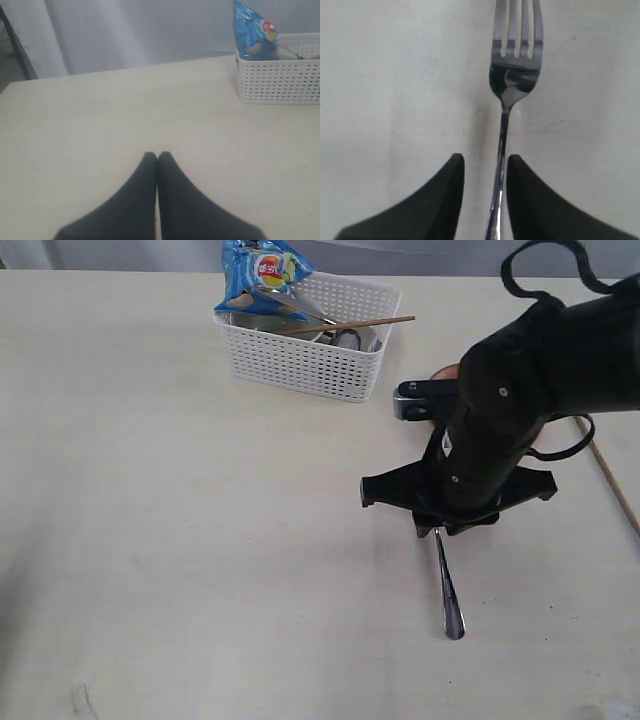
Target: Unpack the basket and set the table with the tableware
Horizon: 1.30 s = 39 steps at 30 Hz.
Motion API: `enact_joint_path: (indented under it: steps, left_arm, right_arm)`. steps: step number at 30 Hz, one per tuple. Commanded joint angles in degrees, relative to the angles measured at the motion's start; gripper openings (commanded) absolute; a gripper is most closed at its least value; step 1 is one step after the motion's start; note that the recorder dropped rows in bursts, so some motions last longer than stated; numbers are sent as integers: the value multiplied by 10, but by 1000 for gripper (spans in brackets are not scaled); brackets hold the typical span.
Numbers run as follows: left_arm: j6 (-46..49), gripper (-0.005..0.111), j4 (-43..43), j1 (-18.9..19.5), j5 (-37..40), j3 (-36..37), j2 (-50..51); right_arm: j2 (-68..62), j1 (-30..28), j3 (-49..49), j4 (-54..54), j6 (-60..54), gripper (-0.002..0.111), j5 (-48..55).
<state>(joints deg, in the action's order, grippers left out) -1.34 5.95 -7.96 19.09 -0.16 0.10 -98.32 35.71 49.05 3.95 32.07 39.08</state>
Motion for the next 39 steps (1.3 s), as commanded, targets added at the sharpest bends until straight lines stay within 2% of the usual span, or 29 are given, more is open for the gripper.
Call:
enact_joint_path:
  steps: [1,5,9,12,21,24,29,30,32,39]
  left_arm:
    - [-2,0,-3,-4,-2,2,-1]
    - [-2,0,-3,-4,-2,2,-1]
    - [-2,0,-3,-4,-2,2,-1]
    - [-2,0,-3,-4,-2,2,-1]
    - [-2,0,-3,-4,-2,2,-1]
    - [-2,0,-3,-4,-2,2,-1]
    - [-2,0,-3,-4,-2,2,-1]
    - [-2,0,-3,-4,-2,2,-1]
    - [-2,0,-3,-4,-2,2,-1]
    - [-2,0,-3,-4,-2,2,-1]
  right_arm:
    - [0,-1,-19,7,-5,45,-28]
    - [0,-1,-21,19,-12,39,-31]
    - [-14,-1,-21,11,-21,23,-29]
    - [-21,-1,-21,11,-21,16,-30]
    - [-21,-1,-24,11,-26,15,-32]
    - [-21,-1,-59,11,-26,15,-79]
    - [-21,-1,-62,-6,-30,15,-80]
    - [-21,-1,-62,-13,-30,14,-78]
    - [-21,2,-62,-27,-41,1,-66]
    - [-17,65,-62,-28,49,0,-62]
